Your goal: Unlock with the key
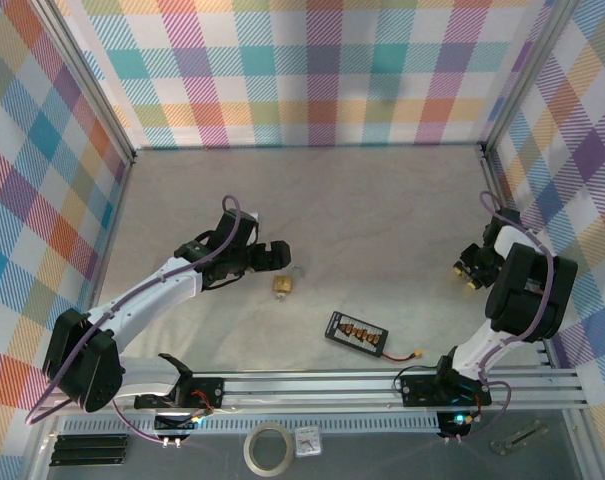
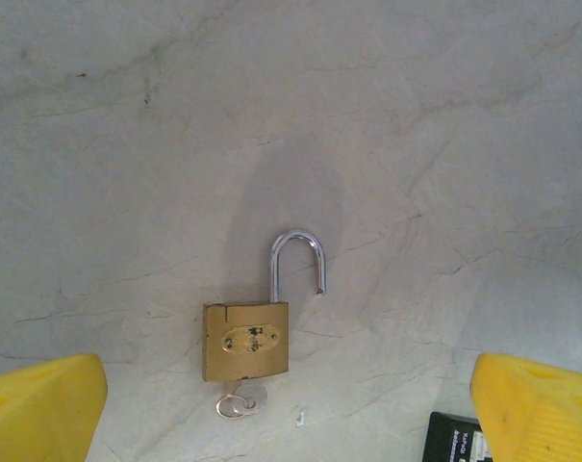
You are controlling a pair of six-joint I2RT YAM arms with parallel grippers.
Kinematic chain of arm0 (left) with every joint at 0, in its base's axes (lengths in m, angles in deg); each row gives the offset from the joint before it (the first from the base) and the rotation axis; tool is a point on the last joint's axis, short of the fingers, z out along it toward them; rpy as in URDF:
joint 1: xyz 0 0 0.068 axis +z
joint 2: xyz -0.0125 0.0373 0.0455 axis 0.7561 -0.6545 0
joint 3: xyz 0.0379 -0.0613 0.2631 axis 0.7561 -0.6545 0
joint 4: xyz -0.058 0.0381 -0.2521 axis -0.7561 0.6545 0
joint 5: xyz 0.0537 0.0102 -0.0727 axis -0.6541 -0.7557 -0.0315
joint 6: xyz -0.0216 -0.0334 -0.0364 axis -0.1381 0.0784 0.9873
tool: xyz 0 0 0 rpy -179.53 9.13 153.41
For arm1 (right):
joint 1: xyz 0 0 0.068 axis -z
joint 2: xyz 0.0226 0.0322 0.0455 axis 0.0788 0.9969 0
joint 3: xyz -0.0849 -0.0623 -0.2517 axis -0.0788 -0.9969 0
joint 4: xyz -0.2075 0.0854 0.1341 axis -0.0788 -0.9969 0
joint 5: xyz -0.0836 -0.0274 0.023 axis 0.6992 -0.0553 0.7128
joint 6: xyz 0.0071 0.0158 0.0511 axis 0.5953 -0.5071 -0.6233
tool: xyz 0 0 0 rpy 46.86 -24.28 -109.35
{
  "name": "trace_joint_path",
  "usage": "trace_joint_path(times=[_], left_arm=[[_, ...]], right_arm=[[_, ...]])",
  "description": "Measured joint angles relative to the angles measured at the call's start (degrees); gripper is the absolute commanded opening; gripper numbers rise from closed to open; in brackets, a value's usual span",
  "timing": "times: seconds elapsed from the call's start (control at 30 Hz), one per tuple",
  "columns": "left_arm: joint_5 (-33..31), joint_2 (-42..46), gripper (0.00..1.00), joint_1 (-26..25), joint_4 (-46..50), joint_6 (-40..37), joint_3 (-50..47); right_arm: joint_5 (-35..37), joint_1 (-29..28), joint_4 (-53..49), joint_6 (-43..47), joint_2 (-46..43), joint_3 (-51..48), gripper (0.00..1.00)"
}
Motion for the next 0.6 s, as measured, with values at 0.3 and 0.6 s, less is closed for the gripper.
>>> trace_joint_path(times=[0.3,0.6], left_arm=[[-0.1,0.0,0.94,-1.3,0.0,0.3,0.0],[-0.3,-0.8,0.94,-2.6,0.2,0.3,0.1]], right_arm=[[0.9,0.6,0.6,1.6,2.9,2.8,0.24],[-3.4,0.6,2.6,2.4,3.0,2.7,0.0]])
